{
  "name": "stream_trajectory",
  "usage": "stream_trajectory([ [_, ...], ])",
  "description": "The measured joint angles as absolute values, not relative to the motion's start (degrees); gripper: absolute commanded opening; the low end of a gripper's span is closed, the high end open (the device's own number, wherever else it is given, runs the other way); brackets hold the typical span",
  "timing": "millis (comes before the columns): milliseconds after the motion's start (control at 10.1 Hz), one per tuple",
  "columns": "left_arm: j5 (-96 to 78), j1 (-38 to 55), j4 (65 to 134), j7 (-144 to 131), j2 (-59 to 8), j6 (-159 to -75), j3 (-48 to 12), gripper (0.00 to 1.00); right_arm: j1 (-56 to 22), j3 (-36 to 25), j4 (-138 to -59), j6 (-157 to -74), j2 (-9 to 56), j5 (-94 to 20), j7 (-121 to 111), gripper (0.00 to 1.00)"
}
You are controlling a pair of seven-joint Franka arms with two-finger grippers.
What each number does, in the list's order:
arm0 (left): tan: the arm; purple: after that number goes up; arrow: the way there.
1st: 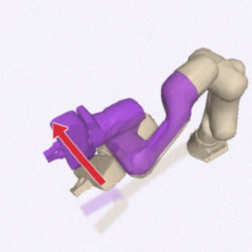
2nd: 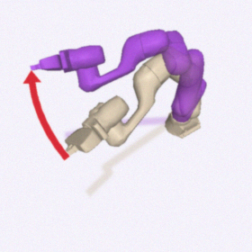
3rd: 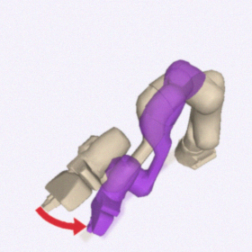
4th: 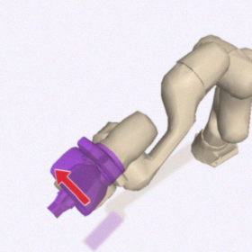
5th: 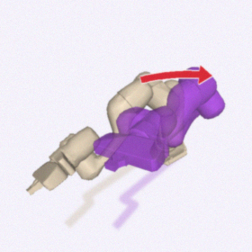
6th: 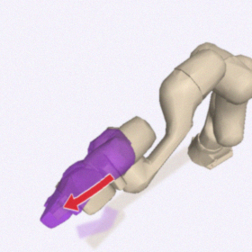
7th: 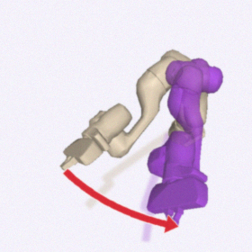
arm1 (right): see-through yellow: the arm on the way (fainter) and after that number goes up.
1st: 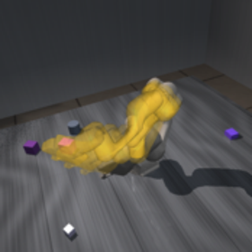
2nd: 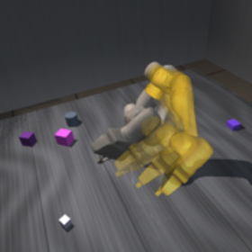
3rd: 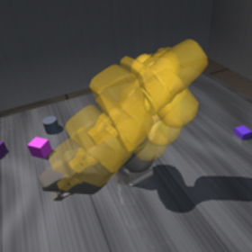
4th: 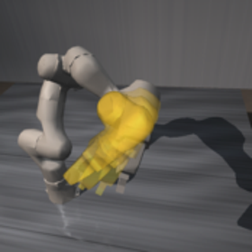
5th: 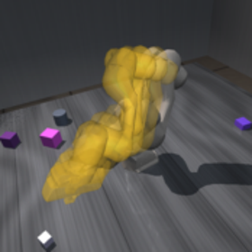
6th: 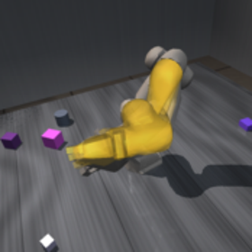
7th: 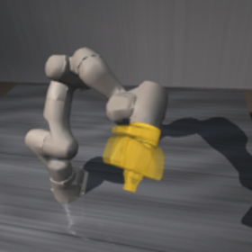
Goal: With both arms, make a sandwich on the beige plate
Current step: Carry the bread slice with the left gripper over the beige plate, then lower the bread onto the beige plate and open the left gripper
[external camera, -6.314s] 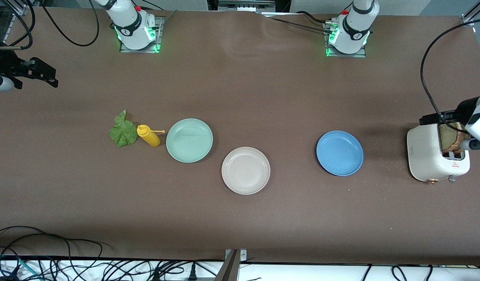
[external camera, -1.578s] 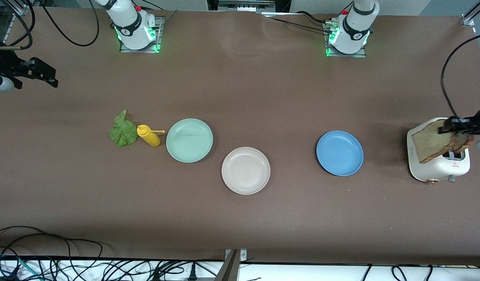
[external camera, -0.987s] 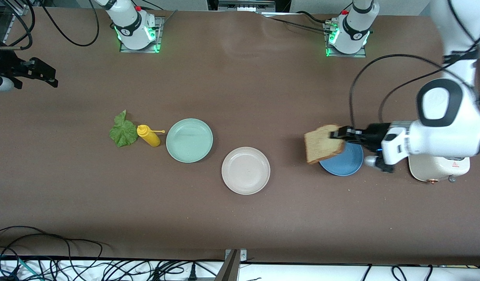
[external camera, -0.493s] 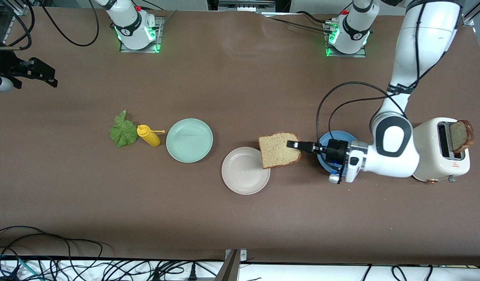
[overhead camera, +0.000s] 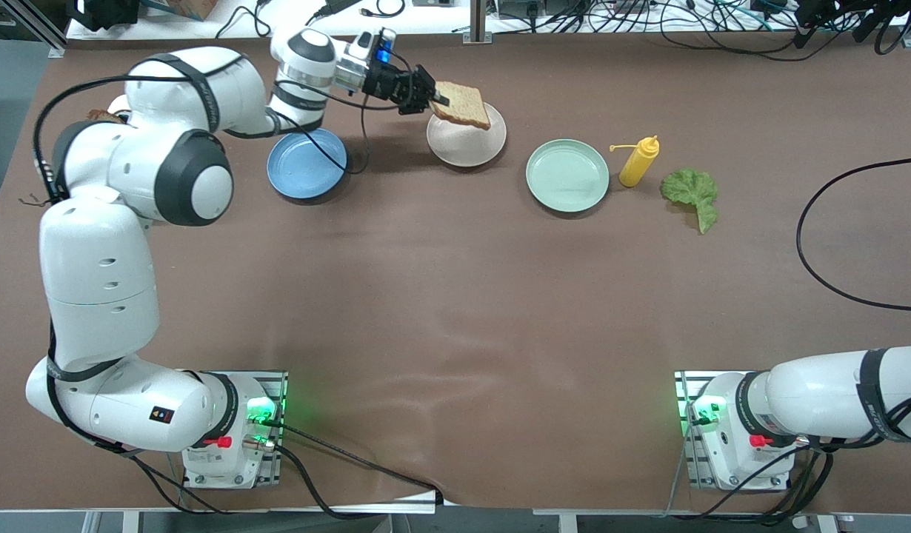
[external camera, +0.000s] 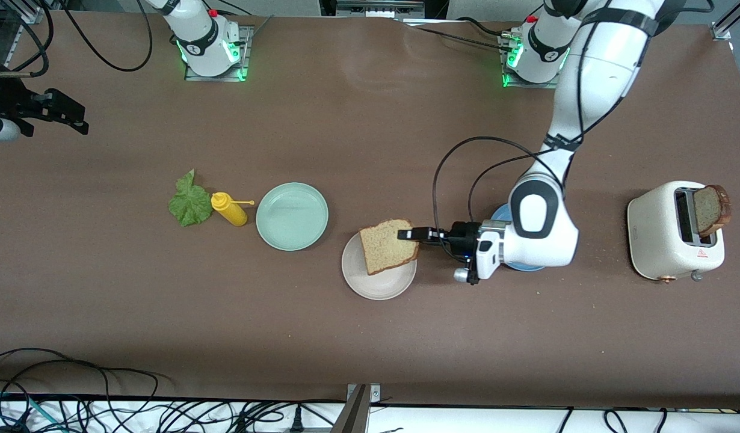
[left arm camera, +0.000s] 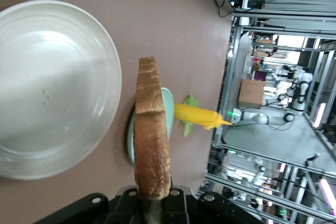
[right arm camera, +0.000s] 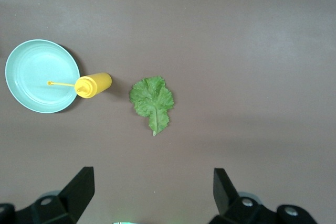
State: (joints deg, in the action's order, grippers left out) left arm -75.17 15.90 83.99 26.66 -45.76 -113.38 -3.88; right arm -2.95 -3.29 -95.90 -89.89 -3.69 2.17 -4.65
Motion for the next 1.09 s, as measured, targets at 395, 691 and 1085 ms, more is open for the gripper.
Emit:
stream_trajectory([
  [395, -75.5, 16.7, 83.4, 30.8, -47.9, -115.9, -3.9, 0.0, -2.9, -3.3, -95.9, -89.9, -3.7, 2.2, -4.6, 1.0],
  [691, -77.7, 18.6, 83.4, 32.9, -49.4, -119.3, -3.9, 0.0, -2.9, -3.3, -95.9, -89.9, -3.7, 2.2, -4.6, 1.0],
  [1085, -77.8, 19.7, 83.4, 33.3, -50.3, -121.2, -3.8, 0.77, -2.9, -3.3, -95.9, -89.9, -3.7, 2.2, -4.6, 1.0],
])
